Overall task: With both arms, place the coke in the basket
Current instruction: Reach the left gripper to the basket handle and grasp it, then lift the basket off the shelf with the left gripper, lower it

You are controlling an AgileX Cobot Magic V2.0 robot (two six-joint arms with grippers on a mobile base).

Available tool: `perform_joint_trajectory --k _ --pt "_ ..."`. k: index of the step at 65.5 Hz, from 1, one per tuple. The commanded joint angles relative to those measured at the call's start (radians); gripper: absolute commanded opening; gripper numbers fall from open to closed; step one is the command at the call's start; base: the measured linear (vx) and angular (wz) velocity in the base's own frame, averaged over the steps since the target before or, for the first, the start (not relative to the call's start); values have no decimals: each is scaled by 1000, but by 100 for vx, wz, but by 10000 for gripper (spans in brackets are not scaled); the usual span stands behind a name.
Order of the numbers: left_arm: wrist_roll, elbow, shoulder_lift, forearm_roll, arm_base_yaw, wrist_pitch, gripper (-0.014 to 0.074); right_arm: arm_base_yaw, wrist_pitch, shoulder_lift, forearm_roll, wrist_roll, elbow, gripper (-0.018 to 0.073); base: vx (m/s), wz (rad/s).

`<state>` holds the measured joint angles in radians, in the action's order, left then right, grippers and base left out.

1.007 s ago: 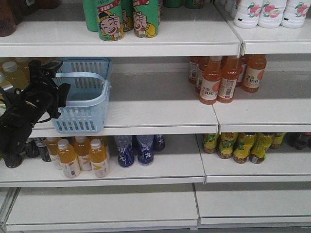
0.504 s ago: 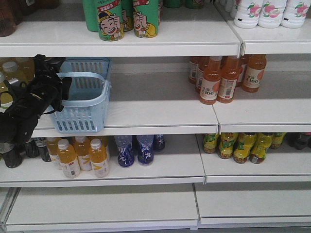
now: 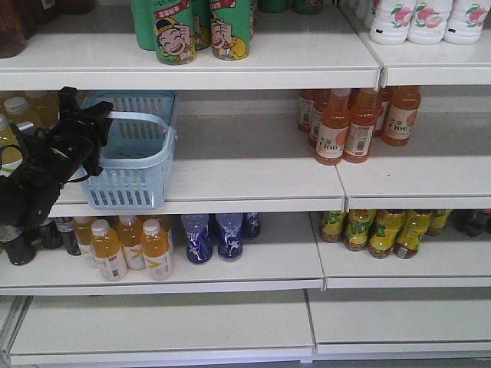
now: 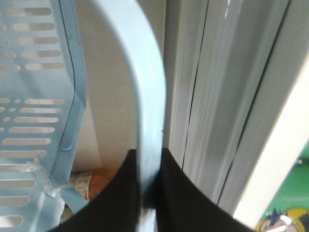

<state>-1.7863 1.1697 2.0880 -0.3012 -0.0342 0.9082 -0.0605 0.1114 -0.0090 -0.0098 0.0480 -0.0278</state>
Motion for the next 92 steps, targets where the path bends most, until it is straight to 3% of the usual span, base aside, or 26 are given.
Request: perform_joint_trajectory --k 1,8,29,35,44,52,76,92 --pt "3 27 -53 -91 -3 132 -8 -7 -77 -18 -11 -2 -15 -4 0 0" --pt "-26 27 -53 -199 -3 207 -8 -7 -76 -18 -11 -2 -15 -4 0 0" --pt "-328 27 -62 -602 -3 396 -8 -7 -76 -18 -11 -2 -15 -4 0 0" --pt "-331 26 -73 -724 -4 430 -8 -7 -76 -18 -11 -2 -15 -4 0 0" --pt "-331 10 -107 -848 -32 469 -8 -7 -76 -18 -11 -2 -15 -4 0 0" --pt "-331 -70 -174 -893 -88 469 -8 -7 -76 -18 -11 -2 -15 -4 0 0" --pt "-330 -370 -326 -908 -252 469 -8 -7 -76 -18 -11 -2 -15 -4 0 0" --pt "-330 -474 -352 -1039 -350 469 -8 -7 -76 -18 -11 -2 -15 -4 0 0"
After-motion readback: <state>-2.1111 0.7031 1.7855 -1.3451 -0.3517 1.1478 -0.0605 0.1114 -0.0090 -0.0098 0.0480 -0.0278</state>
